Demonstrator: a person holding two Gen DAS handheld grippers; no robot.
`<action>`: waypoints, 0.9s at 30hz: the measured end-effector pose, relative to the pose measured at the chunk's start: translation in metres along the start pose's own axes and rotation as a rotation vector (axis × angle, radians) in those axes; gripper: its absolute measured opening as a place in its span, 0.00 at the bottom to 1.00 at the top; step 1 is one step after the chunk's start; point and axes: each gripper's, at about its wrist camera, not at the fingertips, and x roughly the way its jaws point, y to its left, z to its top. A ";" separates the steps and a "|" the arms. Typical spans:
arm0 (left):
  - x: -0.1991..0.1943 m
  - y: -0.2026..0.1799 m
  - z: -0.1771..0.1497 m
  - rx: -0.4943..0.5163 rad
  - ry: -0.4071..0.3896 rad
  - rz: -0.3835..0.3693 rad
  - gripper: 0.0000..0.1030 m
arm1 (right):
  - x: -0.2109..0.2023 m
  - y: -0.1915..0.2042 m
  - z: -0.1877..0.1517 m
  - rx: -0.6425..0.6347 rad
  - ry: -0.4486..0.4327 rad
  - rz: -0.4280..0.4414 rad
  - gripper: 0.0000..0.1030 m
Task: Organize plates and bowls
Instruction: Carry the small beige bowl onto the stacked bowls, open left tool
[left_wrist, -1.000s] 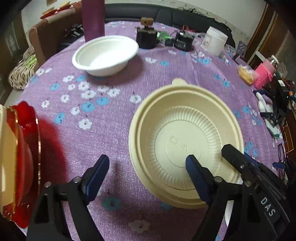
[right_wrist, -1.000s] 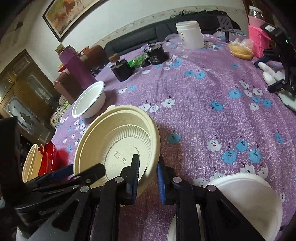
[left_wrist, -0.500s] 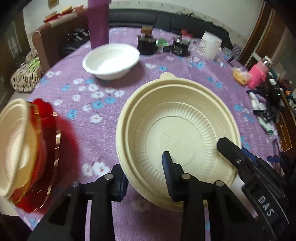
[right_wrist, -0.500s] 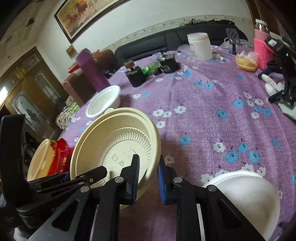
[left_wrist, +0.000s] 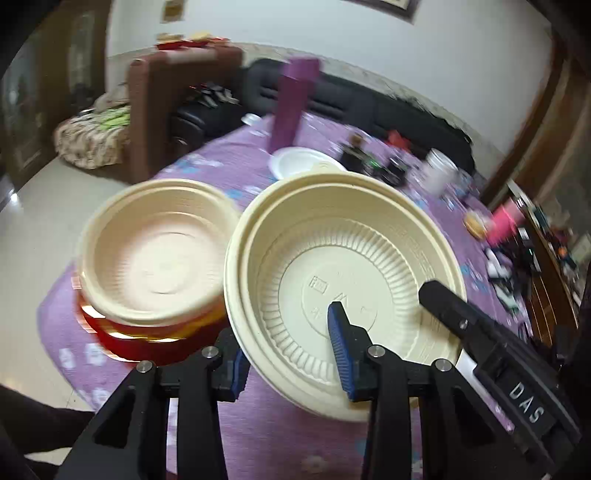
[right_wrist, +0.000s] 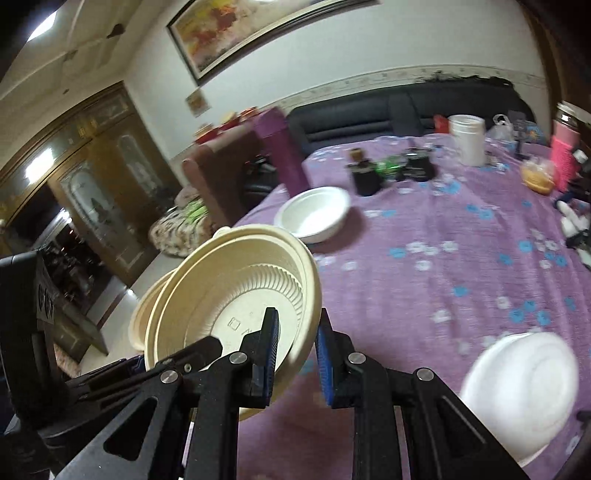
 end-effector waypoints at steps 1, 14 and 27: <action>-0.005 0.011 0.001 -0.013 -0.018 0.018 0.36 | 0.005 0.010 0.000 -0.013 0.008 0.004 0.22; -0.013 0.075 0.040 -0.033 -0.107 0.178 0.41 | 0.076 0.095 0.019 -0.121 0.071 0.010 0.22; 0.003 0.103 0.046 -0.047 -0.129 0.254 0.53 | 0.122 0.107 0.016 -0.148 0.138 -0.045 0.22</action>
